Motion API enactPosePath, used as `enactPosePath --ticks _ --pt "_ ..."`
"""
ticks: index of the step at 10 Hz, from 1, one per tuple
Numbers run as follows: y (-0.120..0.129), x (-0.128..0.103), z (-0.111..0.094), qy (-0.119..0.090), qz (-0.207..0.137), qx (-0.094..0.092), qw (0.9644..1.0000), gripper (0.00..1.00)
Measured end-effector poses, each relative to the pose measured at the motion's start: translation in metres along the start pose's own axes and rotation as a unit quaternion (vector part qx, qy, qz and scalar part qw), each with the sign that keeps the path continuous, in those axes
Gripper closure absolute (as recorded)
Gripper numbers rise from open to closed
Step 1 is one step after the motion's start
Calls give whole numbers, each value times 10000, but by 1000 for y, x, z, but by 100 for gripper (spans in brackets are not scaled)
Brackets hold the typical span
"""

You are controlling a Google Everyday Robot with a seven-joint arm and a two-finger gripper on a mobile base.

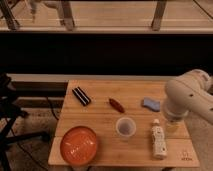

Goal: Move the arm in a circular motion

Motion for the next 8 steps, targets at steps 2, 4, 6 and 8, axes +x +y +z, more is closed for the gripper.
enactPosePath --ticks 2,4,6,8 --pt "-24 35 4 109 424 -1 9990 20" --pt "-62 42 4 245 537 4 9983 20" --pt "-98 29 2 367 513 28 9980 20" --pt "-125 0 2 463 407 8 9981 20"
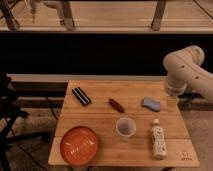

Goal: Move the arm in a circular motion

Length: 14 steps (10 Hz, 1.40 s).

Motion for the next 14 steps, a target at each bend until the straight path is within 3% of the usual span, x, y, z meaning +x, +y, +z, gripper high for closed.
enactPosePath --ticks 1,5,7,9,11,14 --pt "-10 -30 -3 28 -139 -12 9999 20" --pt "-19 -108 -18 -38 -660 23 9978 20" --pt "-8 -151 -29 -130 -1060 54 9943 20" --pt "15 -186 -40 -293 -1576 117 9870 20" --pt "54 -199 -46 -366 -2008 156 9788 20" --pt "106 -184 -43 -343 -2185 143 9751 20"
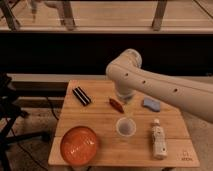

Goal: Move the arm in a circular motion

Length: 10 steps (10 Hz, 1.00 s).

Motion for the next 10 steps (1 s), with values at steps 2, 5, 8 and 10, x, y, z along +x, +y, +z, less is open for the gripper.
enactPosePath --ticks 2,5,8,10 --pt "33 18 2 17 124 -15 9999 20" --pt "70 71 8 -16 632 20 9980 20" --pt "94 141 20 -89 1263 39 9919 20" --pt "97 188 33 -98 1654 -31 9862 20"
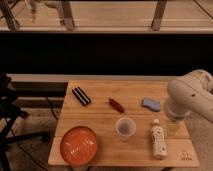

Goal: Move the arm in a circular motion

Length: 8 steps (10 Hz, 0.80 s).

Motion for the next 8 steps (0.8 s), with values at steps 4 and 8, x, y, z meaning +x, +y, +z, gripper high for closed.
enactPosePath --ticks 4,8 --pt "-69 44 20 103 406 -210 9989 20" --pt "-145 9 15 32 346 -187 9992 20"
